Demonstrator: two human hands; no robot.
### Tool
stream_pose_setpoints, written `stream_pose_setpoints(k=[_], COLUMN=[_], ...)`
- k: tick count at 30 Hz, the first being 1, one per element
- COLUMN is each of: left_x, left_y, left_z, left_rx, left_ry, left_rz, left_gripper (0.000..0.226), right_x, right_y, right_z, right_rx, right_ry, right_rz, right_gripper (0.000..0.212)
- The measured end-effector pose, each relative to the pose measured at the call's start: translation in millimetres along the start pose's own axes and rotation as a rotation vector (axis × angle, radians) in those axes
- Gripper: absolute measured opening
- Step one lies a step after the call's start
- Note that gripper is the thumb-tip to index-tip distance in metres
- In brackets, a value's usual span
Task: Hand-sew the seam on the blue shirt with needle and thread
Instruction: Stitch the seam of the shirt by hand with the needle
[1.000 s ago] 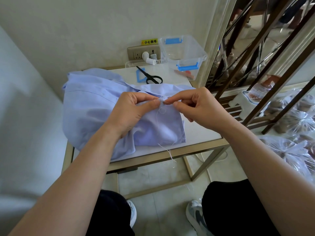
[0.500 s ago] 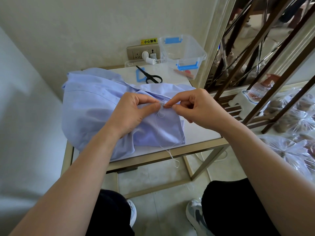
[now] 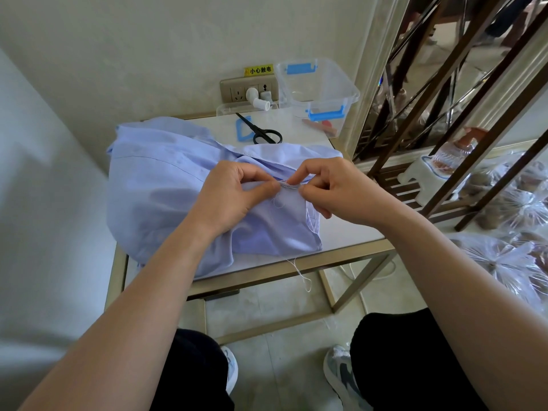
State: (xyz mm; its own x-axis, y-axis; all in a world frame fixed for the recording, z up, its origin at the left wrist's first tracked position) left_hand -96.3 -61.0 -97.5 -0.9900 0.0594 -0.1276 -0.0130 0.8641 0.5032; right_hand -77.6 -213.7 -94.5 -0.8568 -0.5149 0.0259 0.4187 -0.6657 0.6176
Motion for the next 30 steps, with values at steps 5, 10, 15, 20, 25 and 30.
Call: stream_pose_setpoints(k=[5,10,15,20,25,30], left_x=[-1,-2,-2,1,3,3], left_y=[2,0,-6,-8,-10,-12], left_z=[0,1,4,4,4,8], left_rx=[0.039,0.098,0.19,0.246,0.324,0.337], left_ry=[0.0,0.006,0.048,0.077,0.113,0.128], left_rz=[-0.019,0.032,0.121,0.179,0.212,0.234], left_gripper=[0.006,0.009,0.014,0.016,0.014,0.012], right_x=[0,-1,0,1,-1,-3], right_y=[2,5,3,1,-1,-9], right_z=[0,-4,-5,-5,-7,-8], right_rx=[-0.013,-0.074,-0.197,-0.298,-0.362,-0.433], right_ry=[0.006,-0.006,-0.03,-0.01,0.015,0.036], right_rz=[-0.028,-0.01,0.076,0.116,0.141,0.169], right_gripper=[0.021,0.021,0.016,0.017,0.016,0.011])
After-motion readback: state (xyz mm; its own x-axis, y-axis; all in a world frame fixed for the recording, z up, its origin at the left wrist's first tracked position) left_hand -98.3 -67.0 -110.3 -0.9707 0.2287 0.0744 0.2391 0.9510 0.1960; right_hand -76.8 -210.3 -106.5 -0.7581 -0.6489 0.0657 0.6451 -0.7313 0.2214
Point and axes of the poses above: each hand's wrist, its own x-axis away from the middle knuckle, its own y-axis out of the back of the hand, z = x × y, the point moved 8 cm from there along -x, towards the middle knuckle, and after that the axes turned 1 degree about z, right-handed, at the moved point
